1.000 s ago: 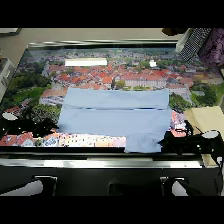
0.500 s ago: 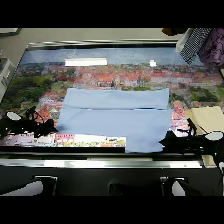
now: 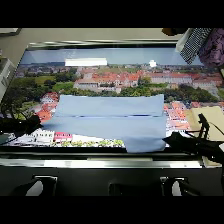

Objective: Fold the clothes and pants, and hang the long-sleeved shirts on hangers.

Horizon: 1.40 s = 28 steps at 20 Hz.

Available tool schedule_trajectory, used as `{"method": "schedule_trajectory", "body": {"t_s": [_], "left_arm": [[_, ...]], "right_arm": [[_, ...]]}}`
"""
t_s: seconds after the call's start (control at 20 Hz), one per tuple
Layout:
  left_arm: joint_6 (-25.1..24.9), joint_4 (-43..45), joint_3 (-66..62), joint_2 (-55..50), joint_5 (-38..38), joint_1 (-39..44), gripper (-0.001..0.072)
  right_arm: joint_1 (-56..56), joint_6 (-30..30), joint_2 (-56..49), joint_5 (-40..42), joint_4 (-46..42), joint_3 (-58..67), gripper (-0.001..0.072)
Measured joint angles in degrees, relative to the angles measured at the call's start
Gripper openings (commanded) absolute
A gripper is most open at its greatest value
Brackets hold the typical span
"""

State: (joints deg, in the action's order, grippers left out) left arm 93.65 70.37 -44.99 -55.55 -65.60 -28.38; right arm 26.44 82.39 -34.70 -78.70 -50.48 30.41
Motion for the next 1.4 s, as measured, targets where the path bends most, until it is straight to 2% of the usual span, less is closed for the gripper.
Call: {"method": "schedule_trajectory", "body": {"t_s": [0.15, 0.35, 0.55, 0.75, 0.95, 1.0, 1.05, 1.1, 1.15, 1.25, 1.3, 1.4], "left_arm": [[0.5, -2.6, -1.0, 0.3, 4.0, 0.3, 0.0016], [0.6, -4.3, -2.9, -3.1, 11.6, 2.9, 0.0016], [0.0, -4.7, -6.6, -9.7, 20.0, 7.2, 0.0016], [-0.4, -4.6, -13.9, -18.9, 24.3, 10.1, 0.0017], [-0.7, -4.3, -22.0, -28.7, 24.9, 11.4, 0.0021], [-0.7, -4.2, -23.4, -30.7, 24.5, 11.7, 0.006], [-0.6, -4.2, -24.6, -32.5, 24.1, 12.1, 0.0191], [-0.6, -4.2, -25.4, -33.8, 23.8, 12.3, 0.0356], [-0.6, -4.3, -26.0, -34.8, 23.6, 12.6, 0.0431], [-0.6, -4.3, -27.2, -35.6, 23.1, 12.7, 0.0457], [-0.5, -4.3, -27.7, -35.5, 22.6, 12.6, 0.0458], [-0.5, -4.0, -28.8, -34.3, 21.5, 12.5, 0.0457]], "right_arm": [[0.0, -4.3, -4.3, 5.4, 6.4, 2.3, 0.0029], [0.0, -12.7, -17.8, 12.3, 15.7, 7.4, 0.0029], [-3.5, -17.9, -31.6, 18.1, 19.8, 15.3, 0.0029], [-8.6, -16.6, -42.3, 26.3, 18.1, 23.7, 0.0029], [-12.1, -14.8, -49.4, 30.8, 16.6, 29.2, 0.0031], [-12.9, -14.8, -50.6, 31.5, 16.3, 29.9, 0.0035], [-13.7, -14.6, -51.6, 32.1, 15.8, 30.4, 0.0099], [-14.3, -14.2, -52.3, 32.4, 15.3, 30.7, 0.017], [-14.7, -13.6, -52.8, 32.6, 14.5, 31.0, 0.0205], [-14.0, -10.7, -53.0, 31.5, 11.6, 32.4, 0.0438], [-12.9, -8.6, -52.8, 29.7, 9.3, 33.5, 0.0508], [-9.7, -4.6, -52.0, 26.1, 4.1, 35.7, 0.0553]]}}
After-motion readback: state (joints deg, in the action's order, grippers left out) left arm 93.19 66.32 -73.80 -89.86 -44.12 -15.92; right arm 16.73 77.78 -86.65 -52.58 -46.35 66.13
